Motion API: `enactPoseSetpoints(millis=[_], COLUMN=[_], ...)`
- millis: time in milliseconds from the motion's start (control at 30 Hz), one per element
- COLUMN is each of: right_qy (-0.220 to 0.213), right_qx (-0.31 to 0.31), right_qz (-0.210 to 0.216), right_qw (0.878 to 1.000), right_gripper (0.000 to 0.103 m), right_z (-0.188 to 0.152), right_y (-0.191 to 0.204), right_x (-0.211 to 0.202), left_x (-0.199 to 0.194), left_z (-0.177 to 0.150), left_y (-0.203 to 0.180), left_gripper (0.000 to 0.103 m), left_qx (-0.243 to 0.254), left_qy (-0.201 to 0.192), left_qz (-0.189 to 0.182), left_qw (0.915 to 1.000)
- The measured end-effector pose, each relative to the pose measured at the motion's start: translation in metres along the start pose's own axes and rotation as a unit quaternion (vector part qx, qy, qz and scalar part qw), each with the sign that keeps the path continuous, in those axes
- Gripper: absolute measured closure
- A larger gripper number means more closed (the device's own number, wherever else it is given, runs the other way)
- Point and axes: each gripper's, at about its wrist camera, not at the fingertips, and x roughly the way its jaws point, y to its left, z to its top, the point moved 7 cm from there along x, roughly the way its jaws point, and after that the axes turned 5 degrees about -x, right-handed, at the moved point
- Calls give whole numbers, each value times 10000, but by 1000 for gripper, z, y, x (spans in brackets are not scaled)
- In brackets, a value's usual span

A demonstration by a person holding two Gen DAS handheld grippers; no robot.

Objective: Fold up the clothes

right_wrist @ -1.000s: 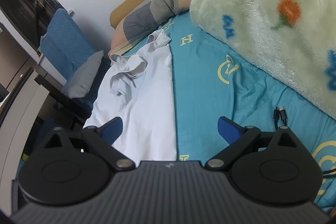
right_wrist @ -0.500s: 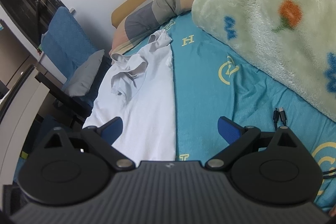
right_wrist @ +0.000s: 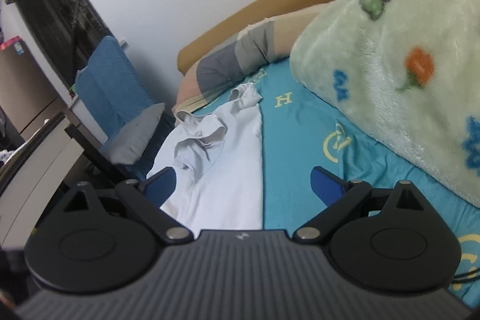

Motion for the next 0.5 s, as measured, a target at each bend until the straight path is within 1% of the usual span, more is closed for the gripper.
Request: enactPoseSetpoints(millis=[33,100,167,233,267,333,367,400,433,500], right_qy=[28,116,135,183,235,334,416,515,617,747], right_qx=[-82,-308,-565,-818,-1046,-1471,-1558,-1566,-1598,-1823], right_qz=[19,-7,34,165,184,136,151,170,191,186], right_qw=[10000,9995,9983,9963,9941,9885,9868,9862,9850,9802], right_gripper=[19,30,32,38,40,48,50,55,58,58], right_z=[-2,-8,-9,-5,-2,3,4,5,4,-1], right_y=[3,10,22,36,45,60,66,69,72,79], right_x=[2,7,18,40,54,90,110,133,156,201], left_x=[2,2,4,4,6,15,19,23,28,42], left_z=[0,-11,-15,-16,-16,-21,-23,-25,-27,-28], left_y=[0,7,17,27,31,36,38,41,45,55], left_gripper=[10,10,10,9,9,9,9,9,9,9], left_qx=[-7,3,14,-3,-47,-168,-244,-263,-262,-204], left_qy=[-40,-106,-226,-354,-339,-228,-196,-223,-268,-286], left_qz=[-37,-76,-12,76,59,-45,-125,-146,-45,77], left_qw=[10000,9999,9997,9993,9994,9996,9994,9993,9993,9994])
